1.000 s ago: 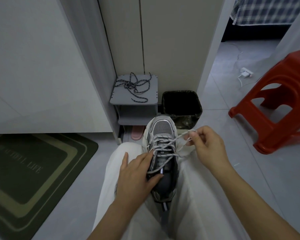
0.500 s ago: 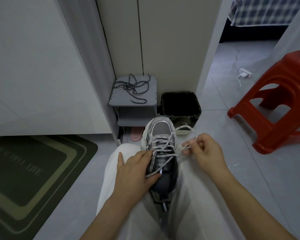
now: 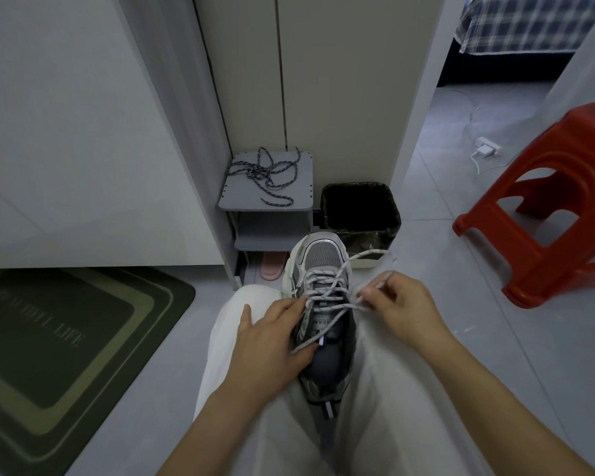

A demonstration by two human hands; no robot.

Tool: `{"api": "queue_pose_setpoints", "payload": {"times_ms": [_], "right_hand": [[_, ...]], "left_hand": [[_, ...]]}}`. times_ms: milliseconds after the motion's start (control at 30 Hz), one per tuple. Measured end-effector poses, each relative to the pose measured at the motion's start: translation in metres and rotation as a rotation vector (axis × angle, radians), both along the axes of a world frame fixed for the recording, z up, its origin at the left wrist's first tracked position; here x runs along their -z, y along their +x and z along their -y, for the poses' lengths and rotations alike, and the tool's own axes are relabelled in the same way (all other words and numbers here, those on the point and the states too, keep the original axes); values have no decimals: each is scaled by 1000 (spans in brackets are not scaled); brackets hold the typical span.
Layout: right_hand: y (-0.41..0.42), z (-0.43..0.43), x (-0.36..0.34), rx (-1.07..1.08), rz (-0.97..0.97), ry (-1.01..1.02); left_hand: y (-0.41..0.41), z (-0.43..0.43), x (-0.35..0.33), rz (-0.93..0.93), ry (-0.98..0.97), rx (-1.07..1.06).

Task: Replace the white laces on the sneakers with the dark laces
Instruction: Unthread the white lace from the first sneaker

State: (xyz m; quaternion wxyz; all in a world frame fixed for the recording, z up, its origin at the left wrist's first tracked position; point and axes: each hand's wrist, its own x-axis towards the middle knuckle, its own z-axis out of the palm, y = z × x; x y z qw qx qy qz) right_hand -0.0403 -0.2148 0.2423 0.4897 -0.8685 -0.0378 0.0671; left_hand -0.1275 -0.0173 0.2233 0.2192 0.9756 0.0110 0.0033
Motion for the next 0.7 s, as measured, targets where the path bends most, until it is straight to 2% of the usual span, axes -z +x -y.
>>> {"api": "queue_pose_setpoints", "payload": {"times_ms": [133,200,300,400,500,600,700], "right_hand": [[19,16,-14,241,50,230],[23,20,-16,283,78,261],[15,9,-10,36,14,177],[5,1,6,-170,-68,4],[1,2,10,-204,-26,-84],[-2,-1,7,-223,-27,-39],[0,-3,8,-137,-15,-13]], "left_hand": [[1,0,0,-11,-6,0],[1,-1,1,-9,-25,7],[1,-3,5,1,-62,16],[1,-5,10,27,-81,16],[-1,-5,13,52,-89,14],[-2,-5,14,66,-80,9],[-2,-4,16,61,-84,3]]}}
